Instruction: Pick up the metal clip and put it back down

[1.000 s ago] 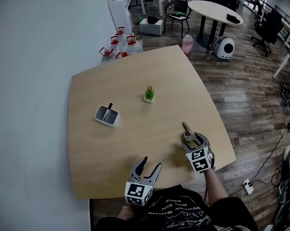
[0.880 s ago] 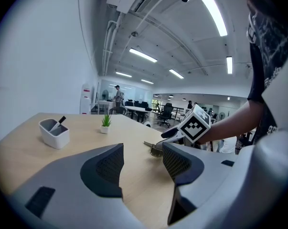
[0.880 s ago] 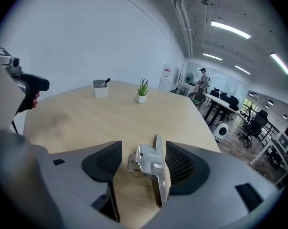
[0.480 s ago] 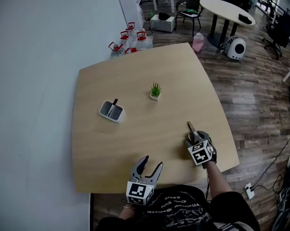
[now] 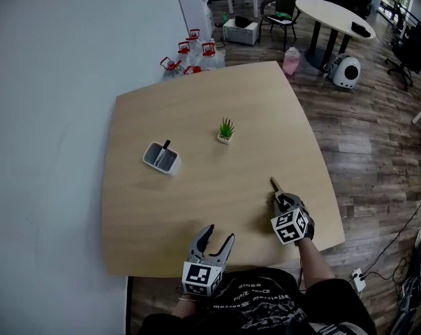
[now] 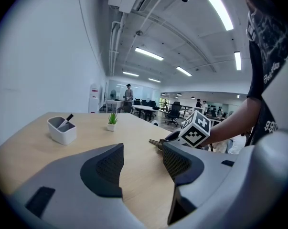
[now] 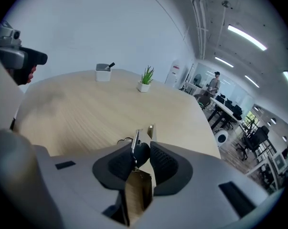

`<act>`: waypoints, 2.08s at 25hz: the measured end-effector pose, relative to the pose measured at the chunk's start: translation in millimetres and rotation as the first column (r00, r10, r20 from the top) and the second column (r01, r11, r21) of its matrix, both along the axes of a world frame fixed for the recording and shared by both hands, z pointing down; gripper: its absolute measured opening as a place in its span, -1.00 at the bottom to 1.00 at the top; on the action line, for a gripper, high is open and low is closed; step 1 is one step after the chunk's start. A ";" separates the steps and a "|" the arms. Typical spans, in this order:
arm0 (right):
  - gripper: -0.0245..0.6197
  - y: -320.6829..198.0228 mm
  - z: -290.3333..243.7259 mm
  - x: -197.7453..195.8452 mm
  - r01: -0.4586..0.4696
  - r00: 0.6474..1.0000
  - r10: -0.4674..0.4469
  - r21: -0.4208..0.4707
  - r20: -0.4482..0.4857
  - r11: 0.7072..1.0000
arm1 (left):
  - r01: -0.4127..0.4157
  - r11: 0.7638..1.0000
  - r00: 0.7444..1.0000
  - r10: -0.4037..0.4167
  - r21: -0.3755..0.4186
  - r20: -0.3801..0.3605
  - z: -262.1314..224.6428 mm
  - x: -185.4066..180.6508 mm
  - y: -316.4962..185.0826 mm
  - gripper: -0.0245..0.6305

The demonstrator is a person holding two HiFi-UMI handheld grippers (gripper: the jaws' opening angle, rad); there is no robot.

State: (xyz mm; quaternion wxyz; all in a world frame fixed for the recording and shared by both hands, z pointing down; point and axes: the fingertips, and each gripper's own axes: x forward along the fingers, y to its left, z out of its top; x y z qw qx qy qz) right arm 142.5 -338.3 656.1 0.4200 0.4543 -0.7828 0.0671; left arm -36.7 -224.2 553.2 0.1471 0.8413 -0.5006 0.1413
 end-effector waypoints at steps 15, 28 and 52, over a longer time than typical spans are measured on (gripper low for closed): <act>-0.63 13.2 -51.9 5.3 -0.102 0.969 0.095 0.020 0.228 0.995 | -0.028 1.000 0.999 0.028 0.004 -0.026 -1.0 7.8 -1.0 -0.13; -0.63 73.8 -127.7 -2.5 -0.198 0.918 0.134 0.139 0.373 0.970 | -0.135 0.988 0.989 0.138 0.077 -0.046 -18.3 23.0 8.8 -0.13; -0.64 144.1 -132.4 -13.3 -0.245 0.909 0.175 0.146 0.378 0.958 | -0.184 0.979 0.980 0.189 0.085 -0.061 -13.8 15.2 18.0 -0.13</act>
